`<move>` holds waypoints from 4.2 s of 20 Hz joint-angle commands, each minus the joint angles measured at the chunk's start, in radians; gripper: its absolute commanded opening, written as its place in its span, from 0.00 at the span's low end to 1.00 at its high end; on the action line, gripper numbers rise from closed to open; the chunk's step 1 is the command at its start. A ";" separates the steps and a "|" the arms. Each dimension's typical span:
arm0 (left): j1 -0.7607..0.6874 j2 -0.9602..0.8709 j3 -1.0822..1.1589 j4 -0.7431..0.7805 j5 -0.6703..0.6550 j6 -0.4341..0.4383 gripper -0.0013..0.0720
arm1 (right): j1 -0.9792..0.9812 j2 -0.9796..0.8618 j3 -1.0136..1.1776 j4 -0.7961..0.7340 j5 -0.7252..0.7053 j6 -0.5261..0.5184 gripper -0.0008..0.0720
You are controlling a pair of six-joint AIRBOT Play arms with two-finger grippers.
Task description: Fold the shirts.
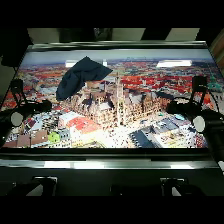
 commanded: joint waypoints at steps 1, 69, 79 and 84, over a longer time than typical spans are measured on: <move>0.000 0.000 -0.002 0.000 0.001 0.000 0.94 | -0.001 0.000 0.000 0.000 0.000 0.000 0.70; -0.415 -0.234 1.218 -0.184 -0.476 0.306 0.06 | -0.001 0.002 0.606 -0.053 0.351 -0.560 0.96; -0.801 -0.452 0.787 -0.286 -0.376 0.306 0.06 | -0.001 0.084 0.901 -0.110 0.857 -0.613 0.97; -0.818 -0.644 0.796 -0.472 -0.399 0.334 0.95 | -0.001 0.043 0.848 -0.094 0.990 -0.624 0.96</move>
